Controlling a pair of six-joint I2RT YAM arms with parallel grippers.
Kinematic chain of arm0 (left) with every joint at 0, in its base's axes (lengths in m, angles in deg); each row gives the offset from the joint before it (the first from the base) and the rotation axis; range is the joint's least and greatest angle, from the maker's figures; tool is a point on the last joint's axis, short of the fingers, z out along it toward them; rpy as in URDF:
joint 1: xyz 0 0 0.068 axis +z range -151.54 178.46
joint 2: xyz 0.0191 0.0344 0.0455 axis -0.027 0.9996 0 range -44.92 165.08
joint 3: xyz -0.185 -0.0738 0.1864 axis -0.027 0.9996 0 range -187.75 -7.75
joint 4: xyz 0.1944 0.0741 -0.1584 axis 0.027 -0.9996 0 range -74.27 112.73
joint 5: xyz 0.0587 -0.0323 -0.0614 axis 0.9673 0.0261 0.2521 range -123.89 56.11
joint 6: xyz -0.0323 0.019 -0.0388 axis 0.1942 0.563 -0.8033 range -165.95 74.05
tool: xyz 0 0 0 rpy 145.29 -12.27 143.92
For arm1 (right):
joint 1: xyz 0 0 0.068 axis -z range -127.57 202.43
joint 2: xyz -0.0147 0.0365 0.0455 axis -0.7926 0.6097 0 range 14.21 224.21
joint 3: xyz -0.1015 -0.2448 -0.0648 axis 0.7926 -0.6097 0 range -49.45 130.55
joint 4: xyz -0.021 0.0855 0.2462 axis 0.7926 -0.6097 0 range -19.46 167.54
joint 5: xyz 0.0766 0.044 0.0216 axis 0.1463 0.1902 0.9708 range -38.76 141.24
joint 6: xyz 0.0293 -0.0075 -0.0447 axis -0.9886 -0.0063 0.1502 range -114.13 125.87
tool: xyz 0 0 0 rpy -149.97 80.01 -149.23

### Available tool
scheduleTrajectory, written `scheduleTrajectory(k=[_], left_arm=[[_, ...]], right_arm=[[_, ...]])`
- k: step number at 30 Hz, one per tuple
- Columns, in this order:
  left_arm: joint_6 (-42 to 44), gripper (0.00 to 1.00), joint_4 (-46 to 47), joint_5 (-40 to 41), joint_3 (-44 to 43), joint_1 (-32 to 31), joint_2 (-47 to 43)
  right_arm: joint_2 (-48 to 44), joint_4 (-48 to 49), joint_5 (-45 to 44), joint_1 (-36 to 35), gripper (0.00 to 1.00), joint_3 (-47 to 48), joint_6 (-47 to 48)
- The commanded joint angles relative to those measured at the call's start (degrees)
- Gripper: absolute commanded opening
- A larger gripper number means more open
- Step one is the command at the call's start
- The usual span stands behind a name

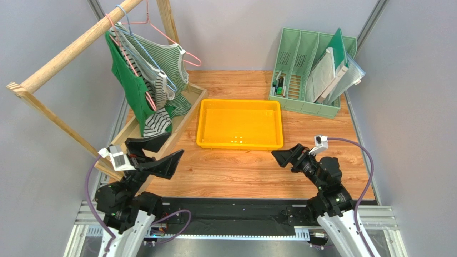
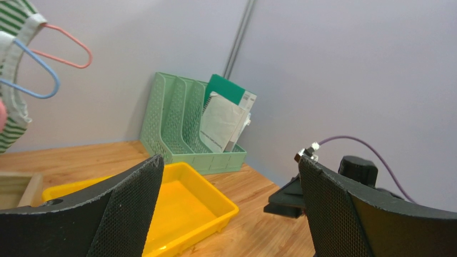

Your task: Remove the tank top from the hanger

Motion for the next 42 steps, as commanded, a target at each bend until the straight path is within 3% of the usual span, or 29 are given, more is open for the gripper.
scheduleTrajectory(k=[1,2,9,12,16,22,28,35,42], left_arm=[[-3.2,0.99,-22.7,12.6,-8.9,-0.2,-1.0],[-3.8,0.99,-29.1,14.4,-10.7,-0.2,-0.7],[-4.4,0.99,-46.0,16.3,-22.7,-0.2,3.2],[-1.7,0.99,-53.8,15.1,-27.3,-0.2,2.9],[-0.7,0.99,-57.2,17.0,-29.6,-0.2,-3.4],[0.4,0.98,-66.3,28.3,-37.4,-0.2,-5.4],[1.7,0.90,-73.8,37.1,-46.1,-0.2,-3.6],[3.0,0.88,-80.8,43.5,-51.7,-0.2,-4.2],[2.7,0.86,-84.4,42.3,-55.2,-0.2,-5.2]], right_arm=[[2.4,1.1,-1.7,-0.3,1.00,3.4,3.6],[4.0,1.6,-1.4,-0.2,1.00,3.9,4.9],[17.5,9.4,4.6,-0.6,1.00,11.6,9.7],[25.0,10.2,3.1,-3.4,1.00,17.5,11.2],[33.1,12.2,-1.6,-12.9,1.00,25.6,15.0],[49.4,14.6,-7.5,-28.2,0.99,43.7,20.6],[69.4,12.8,-10.8,-38.3,0.96,66.9,25.1],[92.0,8.2,-14.2,-43.6,0.94,93.5,28.5],[105.2,7.7,-18.7,-45.4,0.89,108.3,30.9]])
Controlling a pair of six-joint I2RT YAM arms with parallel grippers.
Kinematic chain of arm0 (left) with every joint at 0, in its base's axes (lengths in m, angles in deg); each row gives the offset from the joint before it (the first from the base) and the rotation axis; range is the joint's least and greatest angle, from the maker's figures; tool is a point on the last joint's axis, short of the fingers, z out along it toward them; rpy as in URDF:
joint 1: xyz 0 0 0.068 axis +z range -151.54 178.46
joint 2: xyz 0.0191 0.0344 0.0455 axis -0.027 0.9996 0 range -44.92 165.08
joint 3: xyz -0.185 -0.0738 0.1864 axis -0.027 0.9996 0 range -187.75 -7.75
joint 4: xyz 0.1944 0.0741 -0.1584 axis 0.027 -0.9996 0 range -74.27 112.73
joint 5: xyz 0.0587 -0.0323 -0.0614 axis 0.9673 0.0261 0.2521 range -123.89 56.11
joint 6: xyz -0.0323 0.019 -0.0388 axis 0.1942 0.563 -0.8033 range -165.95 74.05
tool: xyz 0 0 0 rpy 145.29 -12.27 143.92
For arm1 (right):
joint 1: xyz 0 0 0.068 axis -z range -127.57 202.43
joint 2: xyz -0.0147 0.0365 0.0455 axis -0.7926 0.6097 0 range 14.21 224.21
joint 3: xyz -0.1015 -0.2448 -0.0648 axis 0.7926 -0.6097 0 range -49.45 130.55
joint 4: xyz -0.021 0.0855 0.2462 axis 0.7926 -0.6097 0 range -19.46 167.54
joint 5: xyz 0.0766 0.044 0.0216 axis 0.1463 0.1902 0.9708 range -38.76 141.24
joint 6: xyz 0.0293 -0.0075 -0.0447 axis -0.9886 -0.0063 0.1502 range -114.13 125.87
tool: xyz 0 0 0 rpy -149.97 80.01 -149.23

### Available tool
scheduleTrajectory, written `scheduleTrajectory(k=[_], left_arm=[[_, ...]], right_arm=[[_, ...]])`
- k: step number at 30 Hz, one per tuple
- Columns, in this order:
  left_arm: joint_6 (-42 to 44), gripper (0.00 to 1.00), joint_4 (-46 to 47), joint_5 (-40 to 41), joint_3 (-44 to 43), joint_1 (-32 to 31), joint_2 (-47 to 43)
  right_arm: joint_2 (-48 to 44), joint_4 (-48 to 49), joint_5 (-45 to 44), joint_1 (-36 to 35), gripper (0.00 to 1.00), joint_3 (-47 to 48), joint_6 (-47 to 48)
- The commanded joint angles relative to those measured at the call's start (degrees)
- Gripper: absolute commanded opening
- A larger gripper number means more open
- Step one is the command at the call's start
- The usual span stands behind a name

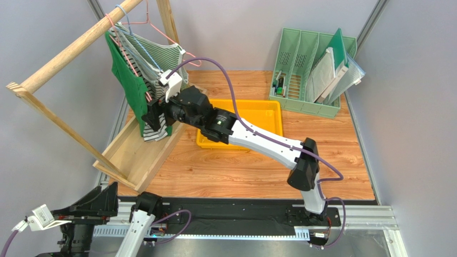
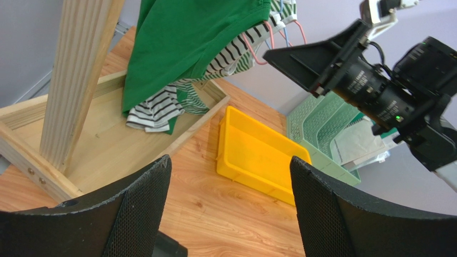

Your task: Remove the tank top from the hanger

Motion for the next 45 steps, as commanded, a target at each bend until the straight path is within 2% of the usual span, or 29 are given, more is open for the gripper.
scheduleTrajectory(k=[1,11,15,20,23,24,27,31,35,39,45], left_arm=[[1.6,0.85,-3.9,0.3,-2.1,-0.2,-5.2],[2.3,0.85,-4.6,-2.2,-6.4,-0.2,-3.0],[2.1,0.85,-4.9,-2.4,-6.4,-0.2,-2.8],[1.7,0.85,-5.2,-3.1,-7.1,-0.2,-2.6],[1.7,0.85,-5.2,-4.3,-7.9,-0.2,-1.8],[1.7,0.84,-5.3,-4.5,-8.1,-0.2,-1.3],[2.0,0.84,-5.5,-5.4,-9.0,-0.3,-0.8],[2.0,0.84,-5.4,-6.0,-9.3,-0.2,-0.8],[2.3,0.84,-5.0,-7.9,-8.9,-0.2,1.4],[2.4,0.84,-4.9,-8.9,-8.9,-0.2,2.1],[2.8,0.84,-5.1,-9.3,-9.4,-0.2,3.0]], right_arm=[[5.8,0.6,-4.9,-0.6,0.88,8.1,3.1],[13.7,3.4,-10.8,-0.8,0.79,17.5,7.6],[15.5,4.3,-12.2,-1.0,0.66,19.8,9.3],[16.6,6.5,-10.5,-1.1,0.56,20.8,10.7],[17.7,6.6,-10.5,-1.0,0.47,22.5,11.1],[17.7,6.7,-10.5,-0.9,0.41,22.8,11.1],[17.3,7.8,-10.0,-0.9,0.29,23.0,11.3],[16.1,8.2,-9.4,-1.3,0.19,23.0,11.5],[14.5,8.0,-7.5,-1.7,0.15,22.7,12.7],[12.5,8.0,-8.0,-2.7,0.00,22.5,13.4],[9.0,8.8,-8.8,-4.3,0.00,21.9,13.8]])
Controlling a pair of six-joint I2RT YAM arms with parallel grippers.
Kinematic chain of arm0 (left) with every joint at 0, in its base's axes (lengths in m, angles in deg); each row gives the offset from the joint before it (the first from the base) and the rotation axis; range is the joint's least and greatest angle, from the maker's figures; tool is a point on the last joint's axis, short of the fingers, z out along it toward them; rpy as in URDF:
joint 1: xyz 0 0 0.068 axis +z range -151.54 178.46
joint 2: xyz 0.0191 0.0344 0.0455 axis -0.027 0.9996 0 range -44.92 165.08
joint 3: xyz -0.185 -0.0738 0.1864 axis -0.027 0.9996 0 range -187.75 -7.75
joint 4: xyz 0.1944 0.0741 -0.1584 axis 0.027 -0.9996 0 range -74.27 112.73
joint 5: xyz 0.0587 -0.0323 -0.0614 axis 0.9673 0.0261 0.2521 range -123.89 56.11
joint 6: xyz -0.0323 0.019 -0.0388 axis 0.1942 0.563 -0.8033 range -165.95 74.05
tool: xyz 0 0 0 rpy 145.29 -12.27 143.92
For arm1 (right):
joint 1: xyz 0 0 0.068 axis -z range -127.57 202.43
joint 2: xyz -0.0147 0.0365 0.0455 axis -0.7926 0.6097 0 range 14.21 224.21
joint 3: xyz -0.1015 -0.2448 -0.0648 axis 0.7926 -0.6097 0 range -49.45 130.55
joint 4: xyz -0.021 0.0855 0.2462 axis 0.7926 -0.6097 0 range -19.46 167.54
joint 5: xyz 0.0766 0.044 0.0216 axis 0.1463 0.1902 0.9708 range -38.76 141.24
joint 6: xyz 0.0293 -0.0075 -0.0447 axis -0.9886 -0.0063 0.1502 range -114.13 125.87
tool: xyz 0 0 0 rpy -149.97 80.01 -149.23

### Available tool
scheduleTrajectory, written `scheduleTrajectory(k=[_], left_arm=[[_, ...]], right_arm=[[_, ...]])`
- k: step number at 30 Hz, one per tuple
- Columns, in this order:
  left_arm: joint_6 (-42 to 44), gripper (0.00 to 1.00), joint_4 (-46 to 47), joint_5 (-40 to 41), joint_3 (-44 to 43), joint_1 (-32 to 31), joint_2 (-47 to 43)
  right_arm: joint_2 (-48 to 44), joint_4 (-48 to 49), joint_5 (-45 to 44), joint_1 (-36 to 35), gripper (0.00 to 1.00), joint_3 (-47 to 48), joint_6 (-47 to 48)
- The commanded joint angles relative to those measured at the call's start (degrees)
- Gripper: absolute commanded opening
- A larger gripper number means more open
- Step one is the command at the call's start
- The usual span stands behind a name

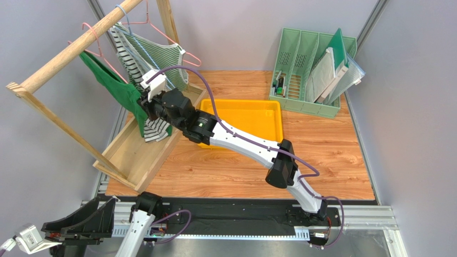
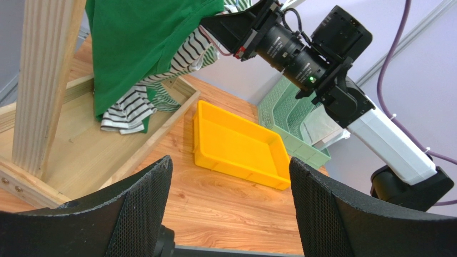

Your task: Remove the tank top from the hanger

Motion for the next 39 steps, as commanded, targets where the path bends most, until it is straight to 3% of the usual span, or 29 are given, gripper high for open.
scheduleTrajectory(k=[1,11,22,30,39], left_arm=[[1.8,0.84,-0.4,-1.5,-0.6,-0.2,2.8],[0.9,0.84,-0.4,-1.7,0.1,-0.2,2.7],[0.5,0.84,2.1,-8.7,-0.7,-0.2,4.8],[-3.4,0.84,9.7,-18.7,-3.6,-0.2,11.3],[-13.2,0.83,23.6,-24.4,-0.8,-0.2,21.3]], right_arm=[[-8.5,5.5,0.7,-2.1,0.00,2.1,2.2],[-19.0,6.3,2.0,-4.6,0.00,-3.9,-1.1],[-34.6,10.1,2.6,-6.4,0.00,-26.8,-1.5],[-41.4,12.1,-0.2,-7.8,0.00,-37.1,-0.9],[-51.3,18.6,-2.3,-9.3,0.00,-53.1,0.5]])
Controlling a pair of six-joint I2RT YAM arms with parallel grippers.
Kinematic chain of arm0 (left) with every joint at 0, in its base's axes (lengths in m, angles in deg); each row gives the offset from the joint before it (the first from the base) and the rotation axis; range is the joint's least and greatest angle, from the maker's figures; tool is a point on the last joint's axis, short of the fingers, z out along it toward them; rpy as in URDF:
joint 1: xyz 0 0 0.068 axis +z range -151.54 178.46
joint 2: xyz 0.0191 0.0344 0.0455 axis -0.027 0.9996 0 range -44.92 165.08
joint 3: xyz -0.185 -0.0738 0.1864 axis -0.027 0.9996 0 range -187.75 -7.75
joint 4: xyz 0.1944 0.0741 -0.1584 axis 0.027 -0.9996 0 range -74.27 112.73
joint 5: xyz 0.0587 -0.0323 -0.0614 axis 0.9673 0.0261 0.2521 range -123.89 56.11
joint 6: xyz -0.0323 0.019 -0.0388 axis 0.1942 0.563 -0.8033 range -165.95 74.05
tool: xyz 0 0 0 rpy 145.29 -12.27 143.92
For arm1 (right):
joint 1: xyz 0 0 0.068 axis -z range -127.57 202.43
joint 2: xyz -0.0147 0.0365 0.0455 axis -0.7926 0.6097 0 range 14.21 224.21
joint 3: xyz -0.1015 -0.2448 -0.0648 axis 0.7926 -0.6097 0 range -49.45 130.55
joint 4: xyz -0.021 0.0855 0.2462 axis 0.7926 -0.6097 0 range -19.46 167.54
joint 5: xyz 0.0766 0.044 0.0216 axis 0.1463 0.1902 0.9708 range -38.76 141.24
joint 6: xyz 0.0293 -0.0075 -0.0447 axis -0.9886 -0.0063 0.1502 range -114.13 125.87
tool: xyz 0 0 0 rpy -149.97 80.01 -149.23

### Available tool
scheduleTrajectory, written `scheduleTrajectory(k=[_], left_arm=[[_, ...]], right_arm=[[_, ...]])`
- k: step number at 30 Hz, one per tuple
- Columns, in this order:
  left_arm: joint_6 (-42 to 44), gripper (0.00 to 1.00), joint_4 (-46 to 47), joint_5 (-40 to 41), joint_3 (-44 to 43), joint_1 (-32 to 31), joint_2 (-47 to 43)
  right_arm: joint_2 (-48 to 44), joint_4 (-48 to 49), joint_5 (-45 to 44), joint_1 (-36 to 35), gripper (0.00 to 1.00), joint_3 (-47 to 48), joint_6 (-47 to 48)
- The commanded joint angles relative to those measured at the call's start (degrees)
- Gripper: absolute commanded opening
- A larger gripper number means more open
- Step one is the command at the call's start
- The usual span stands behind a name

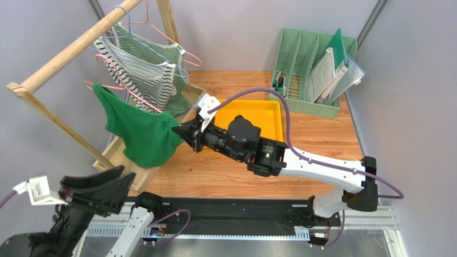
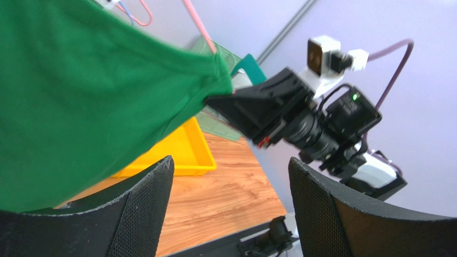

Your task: Remove the tank top from the hanger

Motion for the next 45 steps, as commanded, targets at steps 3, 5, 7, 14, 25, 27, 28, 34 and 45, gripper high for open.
scheduleTrajectory(k=[3,5,7,14,25,27,28,34,45], left_arm=[[-9.3,0.79,13.7,-9.6,1.4,-0.2,10.7],[-11.1,0.77,16.9,-10.3,2.3,-0.2,12.8],[-13.7,0.77,19.7,-11.3,5.6,-0.2,13.5],[-17.9,0.75,27.9,-13.5,16.2,-0.2,14.6],[-16.8,0.65,30.5,-8.6,19.6,-0.2,15.9],[-15.8,0.62,30.4,-7.0,19.1,-0.2,16.1],[-15.2,0.61,30.1,-6.5,18.9,-0.2,16.2],[-12.7,0.40,28.6,-3.1,17.6,-0.2,17.0],[-14.2,0.00,29.2,3.3,17.6,-0.2,18.0]], right_arm=[[-9.8,12.4,-2.4,-0.9,0.00,-10.4,2.6],[-11.7,14.3,-3.1,-1.0,0.00,-15.0,3.2],[-14.2,16.6,-3.0,-0.9,0.00,-19.6,3.3],[-15.5,19.6,-3.8,-0.9,0.00,-25.1,4.1],[-13.2,19.3,-2.8,-2.2,0.00,-25.8,2.5],[-13.0,18.8,-3.1,-2.5,0.00,-26.0,2.1],[-12.8,18.5,-3.2,-2.8,0.00,-26.1,2.2],[-13.9,17.5,-2.6,-3.9,0.00,-26.8,3.5],[-16.4,14.0,-5.2,-3.9,0.29,-28.4,7.9]])
